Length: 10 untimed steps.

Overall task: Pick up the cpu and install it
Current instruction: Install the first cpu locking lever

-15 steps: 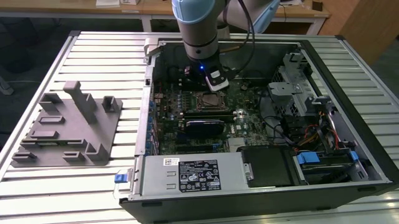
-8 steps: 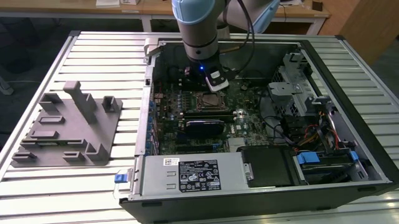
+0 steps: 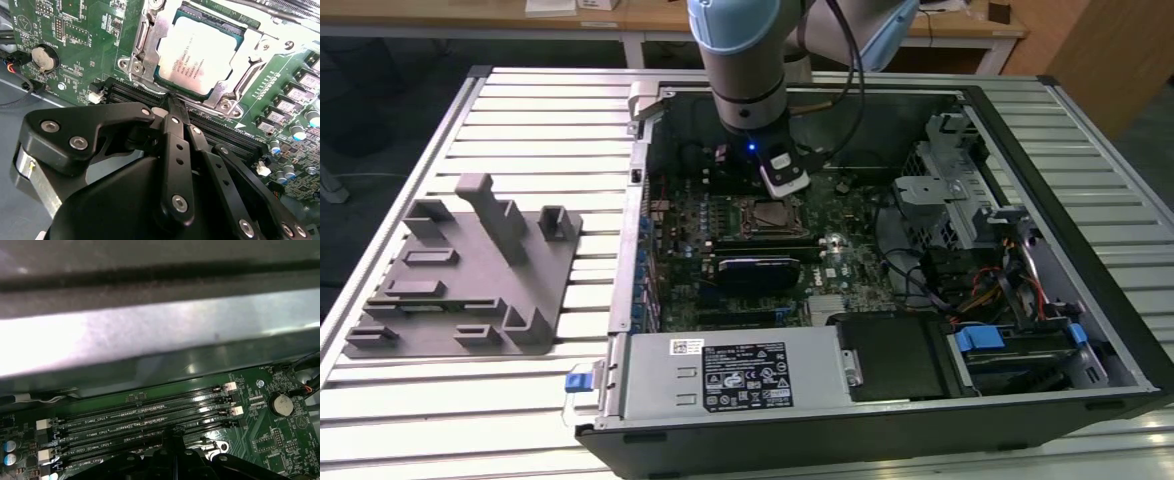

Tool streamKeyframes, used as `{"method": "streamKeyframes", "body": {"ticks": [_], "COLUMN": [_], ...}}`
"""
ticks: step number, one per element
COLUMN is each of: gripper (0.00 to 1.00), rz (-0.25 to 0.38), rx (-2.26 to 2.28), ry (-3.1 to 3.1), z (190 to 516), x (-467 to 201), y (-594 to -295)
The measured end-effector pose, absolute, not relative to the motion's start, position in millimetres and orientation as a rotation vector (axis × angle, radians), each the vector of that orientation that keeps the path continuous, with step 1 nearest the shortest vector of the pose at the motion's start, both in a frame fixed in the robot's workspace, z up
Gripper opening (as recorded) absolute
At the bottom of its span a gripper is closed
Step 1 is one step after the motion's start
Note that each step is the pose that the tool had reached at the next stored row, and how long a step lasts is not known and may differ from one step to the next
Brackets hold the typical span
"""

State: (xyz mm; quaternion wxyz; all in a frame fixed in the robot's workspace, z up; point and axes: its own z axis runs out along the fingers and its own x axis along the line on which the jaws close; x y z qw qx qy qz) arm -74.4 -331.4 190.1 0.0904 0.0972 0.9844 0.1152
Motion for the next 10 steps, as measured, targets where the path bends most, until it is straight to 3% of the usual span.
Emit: {"method": "streamKeyframes", "body": {"ticks": [10], "gripper": [0.11], "rz": [0.34], "rx": [0.289], "ry": [2.927], "z": [189.0], "x": [-74.4], "y": [-331.5]}}
